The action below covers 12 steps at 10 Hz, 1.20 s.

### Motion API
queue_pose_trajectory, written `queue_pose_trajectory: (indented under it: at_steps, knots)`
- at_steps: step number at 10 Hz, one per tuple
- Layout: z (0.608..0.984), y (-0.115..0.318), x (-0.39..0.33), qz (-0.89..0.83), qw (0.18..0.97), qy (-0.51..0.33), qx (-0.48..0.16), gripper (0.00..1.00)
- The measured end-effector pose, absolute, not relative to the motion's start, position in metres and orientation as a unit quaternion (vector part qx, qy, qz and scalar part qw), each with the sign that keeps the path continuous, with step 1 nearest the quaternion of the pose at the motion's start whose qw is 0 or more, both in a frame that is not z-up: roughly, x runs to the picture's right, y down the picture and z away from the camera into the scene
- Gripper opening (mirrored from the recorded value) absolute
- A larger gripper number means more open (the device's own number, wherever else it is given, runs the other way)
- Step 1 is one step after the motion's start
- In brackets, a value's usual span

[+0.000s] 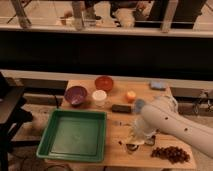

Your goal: Place banana in metal cup

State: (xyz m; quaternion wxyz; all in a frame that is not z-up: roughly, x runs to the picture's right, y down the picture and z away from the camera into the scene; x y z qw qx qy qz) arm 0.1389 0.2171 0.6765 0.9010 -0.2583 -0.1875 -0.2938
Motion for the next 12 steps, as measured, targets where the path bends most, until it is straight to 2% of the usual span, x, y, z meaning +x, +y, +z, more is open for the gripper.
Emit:
queue_pose_trajectory:
  at_steps: [5, 12]
  knots:
    - [0.690, 0.230, 0.141, -0.297, 0.897, -0.192, -0.265, 0.00]
    - [0.683, 0.244, 0.136, -0.296, 0.892, -0.202, -0.274, 0.00]
